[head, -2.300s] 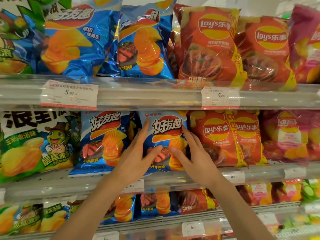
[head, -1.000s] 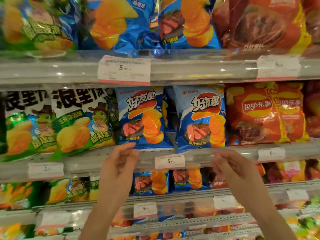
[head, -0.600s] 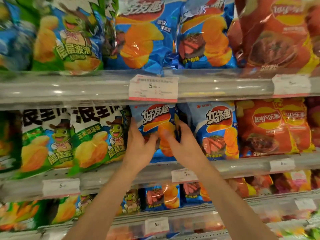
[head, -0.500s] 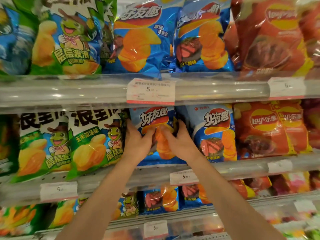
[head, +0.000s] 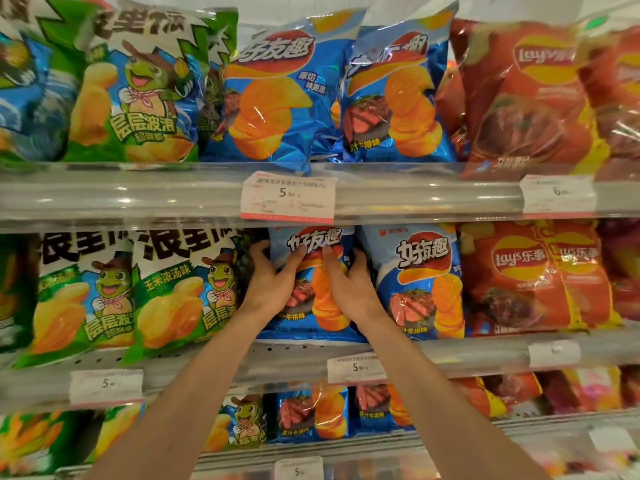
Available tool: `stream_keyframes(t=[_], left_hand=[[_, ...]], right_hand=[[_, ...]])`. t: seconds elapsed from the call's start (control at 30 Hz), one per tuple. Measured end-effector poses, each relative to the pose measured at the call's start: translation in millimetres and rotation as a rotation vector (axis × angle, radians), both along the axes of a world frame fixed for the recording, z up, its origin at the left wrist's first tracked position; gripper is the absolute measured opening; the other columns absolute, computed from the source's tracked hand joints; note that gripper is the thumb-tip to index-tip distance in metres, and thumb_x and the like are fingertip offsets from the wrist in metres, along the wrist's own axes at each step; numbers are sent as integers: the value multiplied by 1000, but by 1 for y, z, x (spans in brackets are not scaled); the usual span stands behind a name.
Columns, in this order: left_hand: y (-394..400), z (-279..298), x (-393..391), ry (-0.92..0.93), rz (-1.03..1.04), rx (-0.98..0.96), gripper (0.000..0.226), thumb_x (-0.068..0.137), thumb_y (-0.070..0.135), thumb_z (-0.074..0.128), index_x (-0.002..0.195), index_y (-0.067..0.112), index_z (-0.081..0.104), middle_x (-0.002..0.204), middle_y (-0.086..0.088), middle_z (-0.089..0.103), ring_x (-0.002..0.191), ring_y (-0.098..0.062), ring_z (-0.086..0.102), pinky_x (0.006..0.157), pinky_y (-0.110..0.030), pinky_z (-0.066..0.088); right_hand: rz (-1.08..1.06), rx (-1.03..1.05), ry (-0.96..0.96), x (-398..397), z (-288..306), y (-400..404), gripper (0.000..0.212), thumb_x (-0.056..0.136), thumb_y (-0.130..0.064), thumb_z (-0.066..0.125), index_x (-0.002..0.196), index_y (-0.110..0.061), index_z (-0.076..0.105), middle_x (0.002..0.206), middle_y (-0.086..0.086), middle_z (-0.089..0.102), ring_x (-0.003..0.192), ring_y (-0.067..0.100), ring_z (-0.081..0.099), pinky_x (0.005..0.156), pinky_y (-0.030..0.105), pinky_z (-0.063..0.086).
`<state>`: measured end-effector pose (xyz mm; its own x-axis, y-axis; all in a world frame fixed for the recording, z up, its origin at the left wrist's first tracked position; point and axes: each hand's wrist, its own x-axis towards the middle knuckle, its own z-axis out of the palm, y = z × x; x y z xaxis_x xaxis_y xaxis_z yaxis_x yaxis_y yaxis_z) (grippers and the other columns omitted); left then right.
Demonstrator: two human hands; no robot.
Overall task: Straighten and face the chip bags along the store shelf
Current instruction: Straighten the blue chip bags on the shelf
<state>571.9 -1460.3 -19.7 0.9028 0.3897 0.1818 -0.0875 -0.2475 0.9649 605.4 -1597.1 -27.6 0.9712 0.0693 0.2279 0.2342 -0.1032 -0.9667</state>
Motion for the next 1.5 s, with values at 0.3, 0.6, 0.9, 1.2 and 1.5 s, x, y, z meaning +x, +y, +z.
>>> stream_keyframes(t=[0.3,0.6,0.9,1.2,1.5], left_hand=[[-1,-19,-22,-150,81,187,70,92,68,48,151,43,18,140,10,56,116,-17,63,100,-46,51],[0,-22,-26,-135,7,199,88,81,84,38,153,49,1,153,9,43,128,-21,56,107,-48,46],[6,-24,-36,-163,-16,266,101,74,78,65,139,74,-13,151,-23,43,112,-40,66,94,-57,53],[-12,-21,-38,-133,17,349,105,57,92,59,136,77,-10,149,-11,30,90,-40,71,80,-55,59],[-35,-24,-37,-161,154,485,96,79,76,55,143,65,-16,156,-7,19,110,-37,62,87,-48,56]], right_hand=[[64,-65,-27,-17,2,-7,66,99,-56,47,153,-23,30,139,-7,54,120,5,54,95,14,39],[52,-238,10,-14,2,-11,79,94,-71,36,156,-25,23,145,7,54,134,29,51,113,42,39],[-215,-542,-678,-52,3,-78,52,100,-40,56,145,-14,47,141,3,52,133,19,47,106,42,45],[-487,-971,-551,-32,-31,-106,94,90,-74,39,161,-23,7,168,13,3,156,32,2,122,59,16],[-526,-1042,-566,-24,-32,-118,90,93,-66,37,161,-16,7,168,15,4,155,36,2,121,60,18]])
